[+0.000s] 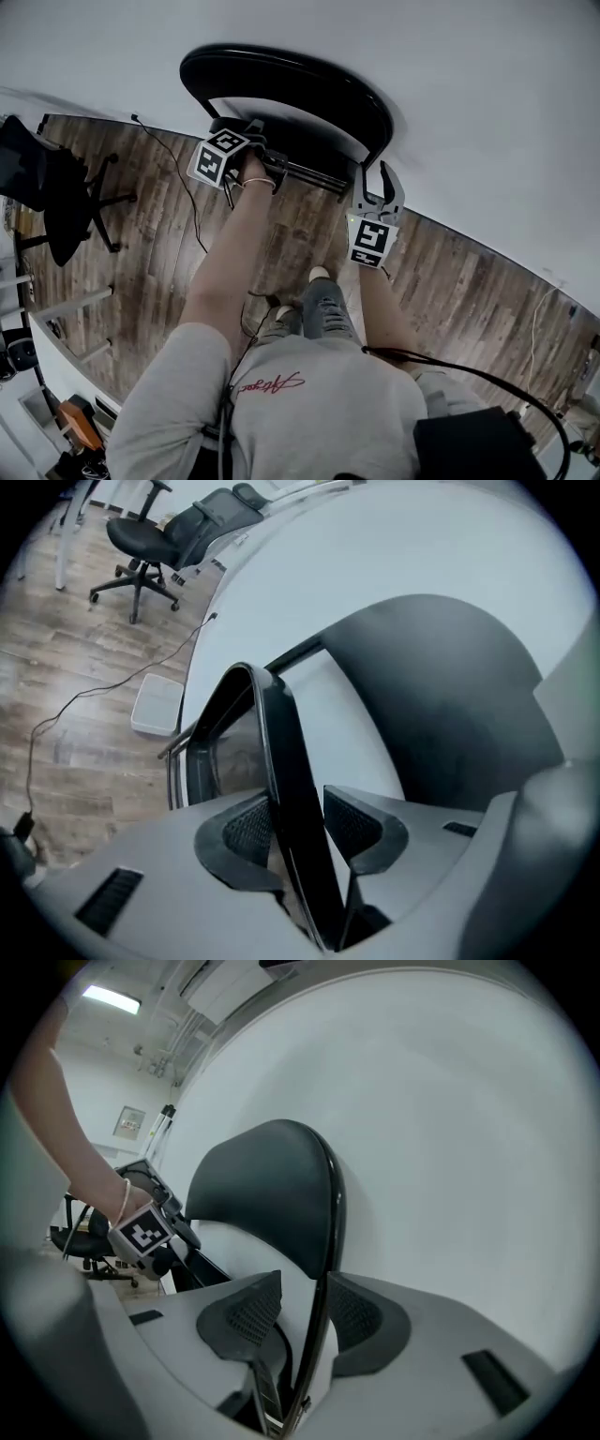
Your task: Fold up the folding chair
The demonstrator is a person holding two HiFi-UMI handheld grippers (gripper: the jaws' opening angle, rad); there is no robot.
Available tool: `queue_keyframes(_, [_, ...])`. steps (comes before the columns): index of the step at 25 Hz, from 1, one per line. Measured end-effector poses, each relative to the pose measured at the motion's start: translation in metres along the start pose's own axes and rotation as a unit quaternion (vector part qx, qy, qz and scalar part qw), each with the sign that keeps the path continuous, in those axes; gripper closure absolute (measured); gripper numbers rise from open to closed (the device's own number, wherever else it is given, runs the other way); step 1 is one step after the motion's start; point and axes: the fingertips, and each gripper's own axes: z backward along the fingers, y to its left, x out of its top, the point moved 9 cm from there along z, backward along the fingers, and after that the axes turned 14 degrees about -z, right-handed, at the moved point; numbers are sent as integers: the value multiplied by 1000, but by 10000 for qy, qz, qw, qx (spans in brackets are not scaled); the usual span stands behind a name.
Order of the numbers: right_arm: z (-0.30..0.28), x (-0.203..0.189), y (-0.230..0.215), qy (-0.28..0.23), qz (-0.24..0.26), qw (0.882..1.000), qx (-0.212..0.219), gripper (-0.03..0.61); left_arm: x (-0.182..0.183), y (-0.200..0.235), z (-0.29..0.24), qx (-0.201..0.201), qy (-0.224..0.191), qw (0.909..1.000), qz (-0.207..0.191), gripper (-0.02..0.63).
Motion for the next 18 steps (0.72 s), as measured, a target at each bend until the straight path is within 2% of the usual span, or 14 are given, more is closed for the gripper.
queue_keyframes(3, [7,2,15,-109,95,9998,137,443,3,0,0,-145,-9,9997,-215,445])
queue_keyframes(6, [20,5,25,-208,61,9997,146,491,5,6,5,-515,42,9982,-309,447])
queue_keyframes(9, [25,2,35,-210,72,9992,346,511,6,18,8,-987,76,9950,-147,465])
queue_keyframes(13, [11,-12,45,-66,370,9970,677,526,4,26,3,-1603,-7,9870,93,499])
queue_keyframes(18, [-8,-16,44,-22,440,9967,681,537,3,28,2,-1948,-15,9797,-461,502])
